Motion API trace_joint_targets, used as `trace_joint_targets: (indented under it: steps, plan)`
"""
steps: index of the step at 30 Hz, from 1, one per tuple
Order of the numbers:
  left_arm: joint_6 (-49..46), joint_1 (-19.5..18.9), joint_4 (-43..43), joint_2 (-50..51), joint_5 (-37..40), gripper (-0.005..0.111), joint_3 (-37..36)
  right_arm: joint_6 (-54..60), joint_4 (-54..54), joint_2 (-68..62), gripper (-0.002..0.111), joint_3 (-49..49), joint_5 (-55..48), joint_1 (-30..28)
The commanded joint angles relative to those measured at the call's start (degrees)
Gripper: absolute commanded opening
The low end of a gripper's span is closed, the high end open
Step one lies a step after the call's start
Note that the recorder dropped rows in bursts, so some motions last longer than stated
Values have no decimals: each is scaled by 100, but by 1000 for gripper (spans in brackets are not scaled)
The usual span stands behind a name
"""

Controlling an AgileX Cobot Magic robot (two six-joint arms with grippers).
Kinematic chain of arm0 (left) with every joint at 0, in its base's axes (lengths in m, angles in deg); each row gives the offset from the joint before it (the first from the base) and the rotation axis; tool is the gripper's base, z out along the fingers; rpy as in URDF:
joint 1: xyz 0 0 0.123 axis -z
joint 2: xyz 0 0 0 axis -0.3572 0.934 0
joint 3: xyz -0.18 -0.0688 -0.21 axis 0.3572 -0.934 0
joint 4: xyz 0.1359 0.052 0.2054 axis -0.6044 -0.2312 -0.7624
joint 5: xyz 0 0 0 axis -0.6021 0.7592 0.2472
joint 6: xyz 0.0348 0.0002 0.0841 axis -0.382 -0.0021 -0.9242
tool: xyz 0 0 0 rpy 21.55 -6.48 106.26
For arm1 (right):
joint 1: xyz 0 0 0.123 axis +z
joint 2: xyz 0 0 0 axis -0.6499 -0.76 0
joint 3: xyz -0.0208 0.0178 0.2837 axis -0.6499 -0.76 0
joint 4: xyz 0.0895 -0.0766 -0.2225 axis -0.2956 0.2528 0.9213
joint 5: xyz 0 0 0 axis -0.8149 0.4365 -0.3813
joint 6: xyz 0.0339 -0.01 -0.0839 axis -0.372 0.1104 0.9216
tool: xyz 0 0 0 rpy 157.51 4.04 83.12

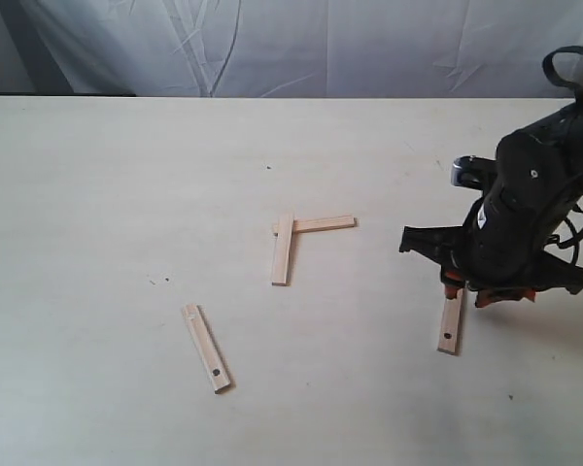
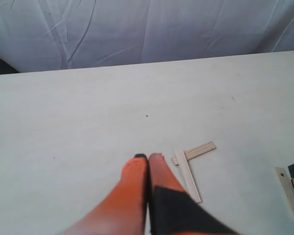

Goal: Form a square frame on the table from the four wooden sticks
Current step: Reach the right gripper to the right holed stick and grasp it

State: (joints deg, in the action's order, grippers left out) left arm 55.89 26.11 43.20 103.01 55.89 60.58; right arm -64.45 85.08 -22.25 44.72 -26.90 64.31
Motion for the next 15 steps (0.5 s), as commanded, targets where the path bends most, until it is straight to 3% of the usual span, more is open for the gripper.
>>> trace_joint_targets:
  steps: [1,15]
  plan:
    - [-17,6,-1,-107,-26,0,-48,-47,-165,-207,34,-14,347,-32]
    - [-17,6,-1,-107,71,0,-184,-159,-235,-598,33,-14,437,-32]
